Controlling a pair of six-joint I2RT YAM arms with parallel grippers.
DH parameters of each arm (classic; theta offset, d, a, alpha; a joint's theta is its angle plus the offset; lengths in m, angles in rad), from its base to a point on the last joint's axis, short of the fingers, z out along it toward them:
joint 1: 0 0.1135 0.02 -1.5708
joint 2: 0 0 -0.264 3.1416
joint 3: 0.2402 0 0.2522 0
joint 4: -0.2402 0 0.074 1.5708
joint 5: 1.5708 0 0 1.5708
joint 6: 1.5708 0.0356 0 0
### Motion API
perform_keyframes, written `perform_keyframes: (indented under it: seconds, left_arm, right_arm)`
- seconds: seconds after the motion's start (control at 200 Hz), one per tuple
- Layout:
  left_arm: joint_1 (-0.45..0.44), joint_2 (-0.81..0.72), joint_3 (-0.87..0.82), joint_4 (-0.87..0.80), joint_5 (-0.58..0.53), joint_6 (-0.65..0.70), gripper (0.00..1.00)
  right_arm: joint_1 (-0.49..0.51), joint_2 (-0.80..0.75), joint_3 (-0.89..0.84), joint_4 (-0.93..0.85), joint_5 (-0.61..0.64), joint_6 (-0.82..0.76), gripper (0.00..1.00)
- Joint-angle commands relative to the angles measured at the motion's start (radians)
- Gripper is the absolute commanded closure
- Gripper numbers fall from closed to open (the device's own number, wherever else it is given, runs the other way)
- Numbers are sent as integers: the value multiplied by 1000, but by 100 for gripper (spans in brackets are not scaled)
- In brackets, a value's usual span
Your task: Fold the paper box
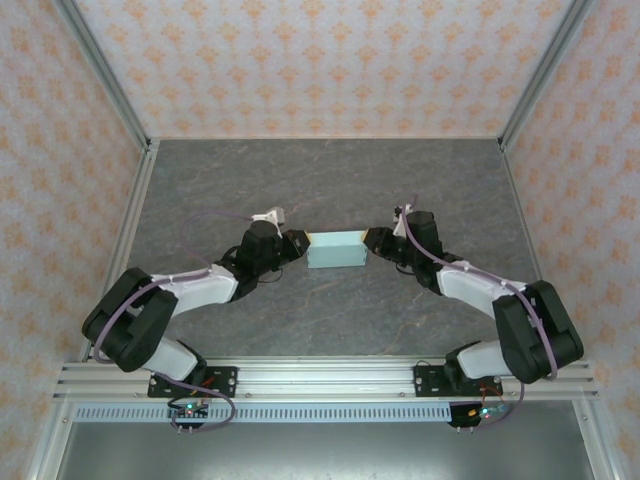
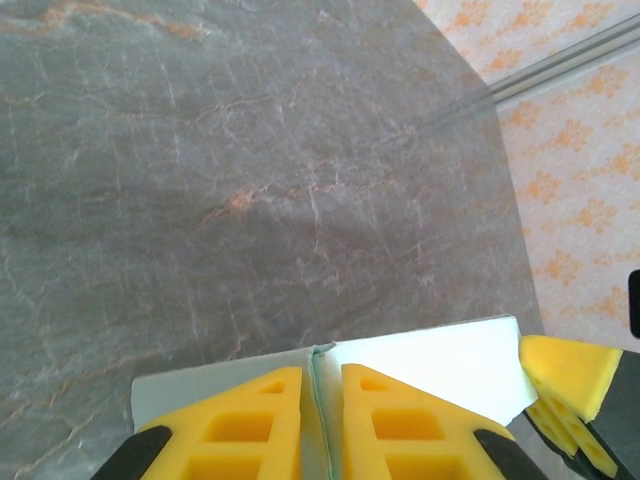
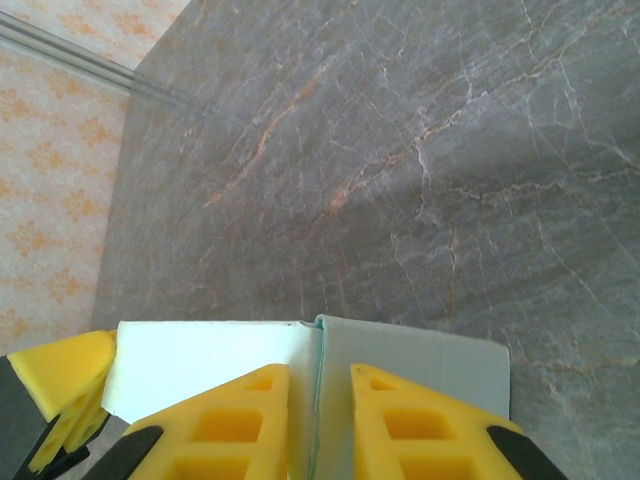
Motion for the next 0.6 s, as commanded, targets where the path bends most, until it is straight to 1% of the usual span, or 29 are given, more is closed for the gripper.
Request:
perform_keyframes:
  seconds: [0.0, 0.105, 0.33, 0.48, 0.555, 0.596]
  left_arm:
    - [-21, -18, -13, -296, -23, 52, 83]
    - [-29, -45, -3, -313, -28, 67, 80]
    - [-63, -46, 3, -327, 38, 80, 76]
    - [-90, -89, -21, -338, 28, 67, 75]
    - [-101, -104, -30, -349, 16, 65, 75]
    - [-107, -111, -37, -349, 8, 64, 74]
  right_arm:
    - [14, -15, -15, -251, 46, -39, 81]
    - [31, -53, -5, -284, 43, -66, 79]
    - [71, -87, -11, -349, 34, -114, 77]
    - [86, -159, -46, -364, 50, -119, 76]
    - [98, -169, -63, -368, 57, -121, 77]
    - [105, -204, -74, -365, 66, -121, 76]
